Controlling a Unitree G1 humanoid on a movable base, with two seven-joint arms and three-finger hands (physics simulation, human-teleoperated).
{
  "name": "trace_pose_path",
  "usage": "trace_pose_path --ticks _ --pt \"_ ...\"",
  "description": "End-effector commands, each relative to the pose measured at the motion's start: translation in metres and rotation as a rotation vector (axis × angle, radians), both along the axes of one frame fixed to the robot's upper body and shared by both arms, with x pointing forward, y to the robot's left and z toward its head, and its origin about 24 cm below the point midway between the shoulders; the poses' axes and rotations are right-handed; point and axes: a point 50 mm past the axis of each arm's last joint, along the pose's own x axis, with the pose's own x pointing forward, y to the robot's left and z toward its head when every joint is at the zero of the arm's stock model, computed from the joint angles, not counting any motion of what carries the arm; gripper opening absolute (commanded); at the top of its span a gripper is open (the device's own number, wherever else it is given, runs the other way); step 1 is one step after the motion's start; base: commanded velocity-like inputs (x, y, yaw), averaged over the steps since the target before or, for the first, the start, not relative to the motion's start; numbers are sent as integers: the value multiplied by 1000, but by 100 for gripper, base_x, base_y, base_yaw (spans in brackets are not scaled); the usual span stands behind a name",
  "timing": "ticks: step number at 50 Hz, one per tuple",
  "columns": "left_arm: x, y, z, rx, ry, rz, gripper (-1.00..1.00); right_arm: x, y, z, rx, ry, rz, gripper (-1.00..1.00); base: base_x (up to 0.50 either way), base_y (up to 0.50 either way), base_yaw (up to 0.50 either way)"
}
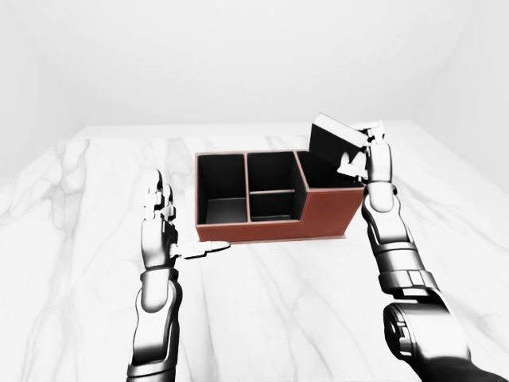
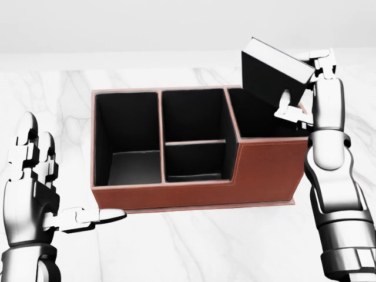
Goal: Pick up the book and place it in the right compartment of the caddy.
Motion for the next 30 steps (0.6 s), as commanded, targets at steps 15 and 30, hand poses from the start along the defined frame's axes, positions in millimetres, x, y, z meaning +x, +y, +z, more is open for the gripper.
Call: trace_pose_path --ticks 15,30 --pt "-1 -2 2 -5 -8 -17 100 10 -7 7 77 13 -7 -100 0 0 0" --pt "-1 -2 1 -6 -4 -17 100 17 -9 -5 70 92 -27 -100 0 0 0"
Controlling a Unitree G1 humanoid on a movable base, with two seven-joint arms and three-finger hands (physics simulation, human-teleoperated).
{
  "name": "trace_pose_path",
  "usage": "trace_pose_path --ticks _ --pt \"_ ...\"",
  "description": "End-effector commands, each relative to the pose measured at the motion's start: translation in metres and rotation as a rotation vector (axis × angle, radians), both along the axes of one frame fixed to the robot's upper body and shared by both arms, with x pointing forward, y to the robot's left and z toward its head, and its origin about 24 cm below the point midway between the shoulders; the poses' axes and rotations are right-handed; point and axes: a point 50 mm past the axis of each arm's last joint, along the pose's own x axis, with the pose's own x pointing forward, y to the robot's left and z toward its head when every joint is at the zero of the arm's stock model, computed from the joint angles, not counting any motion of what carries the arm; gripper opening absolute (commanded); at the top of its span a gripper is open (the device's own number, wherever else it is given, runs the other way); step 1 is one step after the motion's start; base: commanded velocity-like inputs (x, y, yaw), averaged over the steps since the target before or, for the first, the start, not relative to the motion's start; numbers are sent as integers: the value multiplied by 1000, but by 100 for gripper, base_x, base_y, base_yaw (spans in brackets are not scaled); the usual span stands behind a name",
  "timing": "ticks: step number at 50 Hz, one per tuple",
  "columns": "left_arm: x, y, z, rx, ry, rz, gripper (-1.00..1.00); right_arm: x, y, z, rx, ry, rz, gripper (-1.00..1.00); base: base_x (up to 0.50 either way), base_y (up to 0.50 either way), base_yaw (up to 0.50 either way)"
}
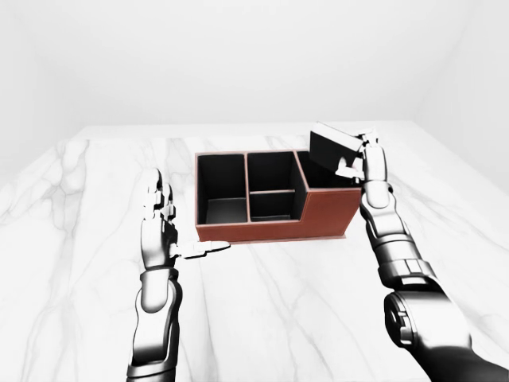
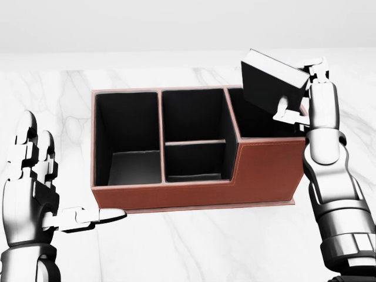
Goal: Pick up the book and place it in the right compartment of the caddy.
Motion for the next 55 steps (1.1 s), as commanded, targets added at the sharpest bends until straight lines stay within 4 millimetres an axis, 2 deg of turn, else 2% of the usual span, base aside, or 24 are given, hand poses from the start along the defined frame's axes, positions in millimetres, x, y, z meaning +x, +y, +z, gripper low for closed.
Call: trace_pose_path --ticks 1,3,4,6,7,8,23,24,26,31,32,36,55 --pt "0 -1 -2 -8 6 -16 100 4 -4 6 84 -12 -12 -100 0 0 0" --pt "0 -1 -2 -7 6 -16 100 6 -5 6 84 -3 -15 -100 0 0 0" --pt "0 -1 -2 -7 6 -16 100 5 -7 -8 88 47 -34 -100 0 0 0" --pt "0 -1 -2 -7 6 -16 100 5 -8 -16 91 86 -48 -100 0 0 0" --pt "0 -1 -2 -7 6 -15 100 8 -7 1 87 32 -28 -100 0 0 0" --pt "0 -1 -2 -7 6 -16 100 8 -6 2 85 25 -25 -100 0 0 0" --pt "0 -1 -2 -7 6 -16 100 12 -5 2 92 50 -26 -100 0 0 0" --pt "0 -1 -2 -7 6 -16 100 11 -5 -8 94 83 -38 -100 0 0 0" --pt "0 -1 -2 -7 6 -16 100 13 -4 0 91 61 -27 -100 0 0 0" --pt "0 -1 -2 -7 6 -16 100 14 -4 -2 88 74 -31 -100 0 0 0" --pt "0 -1 -2 -7 6 -16 100 13 -5 -11 89 108 -43 -100 0 0 0" --pt "0 -1 -2 -7 6 -16 100 16 -3 -4 87 97 -37 -100 0 0 0" --pt "0 -1 -2 -7 6 -16 100 18 -1 -17 100 172 -51 -100 0 0 0"
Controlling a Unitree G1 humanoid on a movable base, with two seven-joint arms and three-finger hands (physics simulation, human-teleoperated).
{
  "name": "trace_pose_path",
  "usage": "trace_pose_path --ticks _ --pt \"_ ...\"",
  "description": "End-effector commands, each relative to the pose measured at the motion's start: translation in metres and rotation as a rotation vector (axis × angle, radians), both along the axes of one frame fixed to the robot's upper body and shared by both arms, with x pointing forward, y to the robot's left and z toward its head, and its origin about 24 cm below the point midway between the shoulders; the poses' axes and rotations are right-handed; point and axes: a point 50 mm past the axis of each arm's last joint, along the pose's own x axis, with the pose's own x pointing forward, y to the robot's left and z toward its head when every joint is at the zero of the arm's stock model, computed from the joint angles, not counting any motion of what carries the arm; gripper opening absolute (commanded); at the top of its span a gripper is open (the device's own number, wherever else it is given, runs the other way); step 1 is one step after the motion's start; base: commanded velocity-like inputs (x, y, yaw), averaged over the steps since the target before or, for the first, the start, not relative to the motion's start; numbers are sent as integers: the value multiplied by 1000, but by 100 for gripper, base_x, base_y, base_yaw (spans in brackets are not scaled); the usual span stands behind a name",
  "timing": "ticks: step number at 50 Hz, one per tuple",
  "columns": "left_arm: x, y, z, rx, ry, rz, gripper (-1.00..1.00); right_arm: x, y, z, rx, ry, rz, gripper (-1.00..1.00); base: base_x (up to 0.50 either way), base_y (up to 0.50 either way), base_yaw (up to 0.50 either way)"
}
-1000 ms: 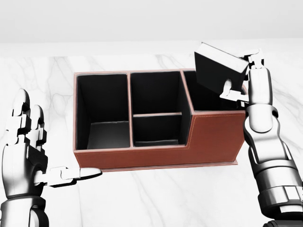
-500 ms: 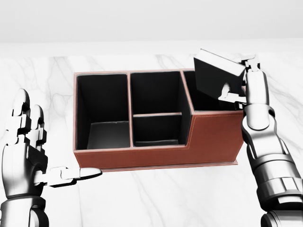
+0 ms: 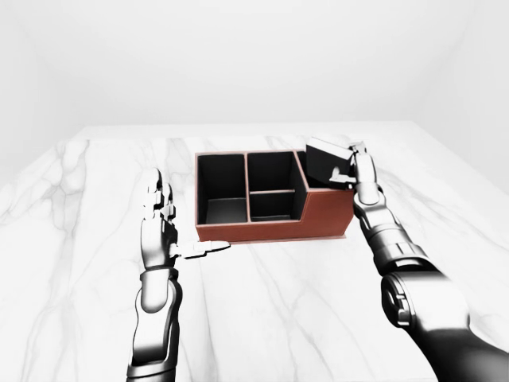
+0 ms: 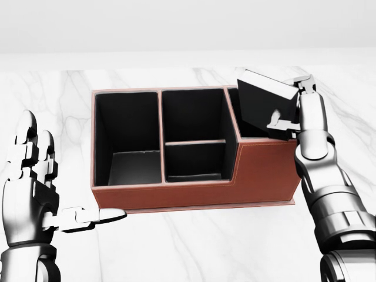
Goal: Pick up the book and place it in the right compartment of the caddy.
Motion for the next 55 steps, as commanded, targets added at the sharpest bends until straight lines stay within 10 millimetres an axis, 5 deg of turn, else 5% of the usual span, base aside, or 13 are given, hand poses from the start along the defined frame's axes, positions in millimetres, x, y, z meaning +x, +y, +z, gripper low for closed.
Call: trace_pose_path --ticks 1,35,36,37,38,55 --pt "0 -1 -2 -7 7 -16 100 3 -2 7 89 -23 -29 -100 0 0 0" --pt "0 -1 -2 -7 7 -16 100 1 -5 -3 85 18 -44 -100 0 0 0" --pt "0 -1 -2 -8 7 -16 100 0 -5 -4 88 20 -44 -73 0 0 0" --pt "0 -1 -2 -7 7 -16 100 0 -4 -5 91 22 -42 -8 0 0 0" --pt "0 -1 -2 -7 7 -16 100 0 -5 -5 92 23 -45 100 0 0 0" --pt "0 -1 -2 -7 7 -16 100 -1 -4 -9 102 33 -42 100 0 0 0"
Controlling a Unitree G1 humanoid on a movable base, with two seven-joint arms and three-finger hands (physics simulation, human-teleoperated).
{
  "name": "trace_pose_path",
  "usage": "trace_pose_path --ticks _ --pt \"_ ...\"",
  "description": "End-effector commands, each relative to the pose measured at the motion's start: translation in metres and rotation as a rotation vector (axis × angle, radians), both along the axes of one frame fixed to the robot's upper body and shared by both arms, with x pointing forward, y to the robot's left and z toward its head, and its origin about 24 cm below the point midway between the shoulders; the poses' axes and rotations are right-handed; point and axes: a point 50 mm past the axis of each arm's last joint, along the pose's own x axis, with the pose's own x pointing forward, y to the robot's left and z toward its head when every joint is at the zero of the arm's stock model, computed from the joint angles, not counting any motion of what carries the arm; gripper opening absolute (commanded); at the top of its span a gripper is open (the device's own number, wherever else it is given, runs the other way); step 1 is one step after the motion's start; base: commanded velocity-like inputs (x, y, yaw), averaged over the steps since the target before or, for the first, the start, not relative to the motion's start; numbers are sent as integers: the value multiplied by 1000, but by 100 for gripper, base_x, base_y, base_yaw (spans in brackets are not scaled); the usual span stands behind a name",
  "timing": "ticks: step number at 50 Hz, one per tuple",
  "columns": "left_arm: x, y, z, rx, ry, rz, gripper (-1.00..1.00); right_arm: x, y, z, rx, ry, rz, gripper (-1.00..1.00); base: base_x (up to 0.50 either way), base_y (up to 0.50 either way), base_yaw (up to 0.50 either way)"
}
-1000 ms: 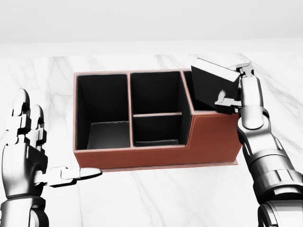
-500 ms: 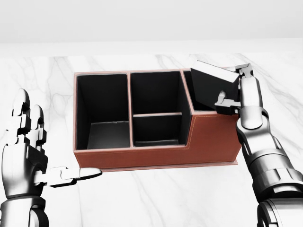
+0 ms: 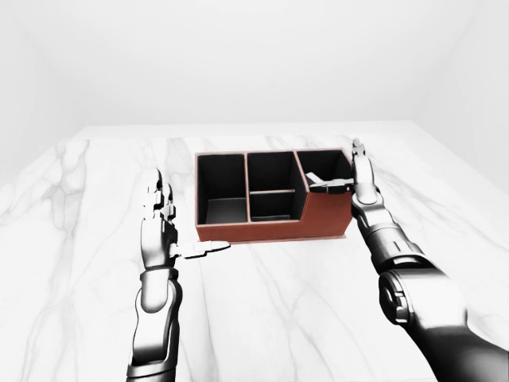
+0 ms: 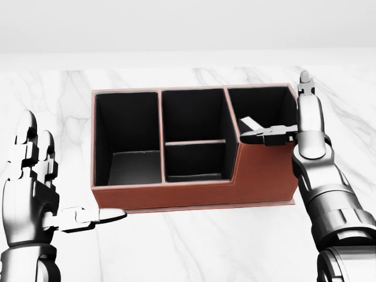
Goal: Pick up the book and place it in the right compartment of the caddy.
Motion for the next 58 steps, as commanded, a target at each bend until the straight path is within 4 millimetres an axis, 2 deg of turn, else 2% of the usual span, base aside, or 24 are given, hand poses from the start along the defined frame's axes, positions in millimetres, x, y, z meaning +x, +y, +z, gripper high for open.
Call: trace_pose_path --ticks 1,3,5,6,9,13,14,17,20,21,25,27,29,31,36,41,53,58 --pt "0 -1 -2 -7 7 -16 100 -2 -8 -2 19 3 -41 100 0 0 0" --pt "0 -1 -2 -8 7 -16 100 -2 -8 -2 20 4 -39 100 0 0 0" --pt "0 -1 -2 -7 7 -15 100 -6 -8 -15 20 43 -51 100 0 0 0" --pt "0 -1 -2 -7 7 -16 100 -1 -8 2 27 -16 -35 100 0 0 0" --pt "0 -1 -2 -7 7 -16 100 1 -7 15 33 -72 -21 100 0 0 0" --pt "0 -1 -2 -7 7 -16 100 2 -3 51 25 -230 13 100 0 0 0" --pt "0 -1 -2 -7 7 -16 100 0 0 69 28 -310 34 100 0 0 0" --pt "0 -1 -2 -8 7 -16 100 -9 8 102 10 -467 77 100 0 0 0" --pt "0 -1 -2 -7 7 -16 100 -19 13 124 20 -575 109 100 0 0 0" --pt "0 -1 -2 -8 7 -15 100 -27 16 136 31 -615 118 100 0 0 0" --pt "0 -1 -2 -7 7 -16 100 -41 22 160 33 -677 133 100 0 0 0" --pt "0 -1 -2 -7 7 -16 100 -42 22 161 32 -678 133 100 0 0 0" --pt "0 -1 -2 -7 7 -16 100 -61 31 184 15 -800 175 100 0 0 0" --pt "0 -1 -2 -7 7 -15 100 -73 36 193 5 -862 198 100 0 0 0" --pt "0 -1 -2 -7 7 -16 100 -90 42 206 -29 -951 222 100 0 0 0" --pt "0 -1 -2 -6 7 -15 100 -118 51 224 -43 -1092 262 100 0 0 0" --pt "0 -1 -2 -7 7 -16 100 -195 75 248 -118 -1425 366 100 0 0 0" --pt "0 -1 -2 -7 7 -15 100 -235 81 253 -136 -1601 406 100 0 0 0"
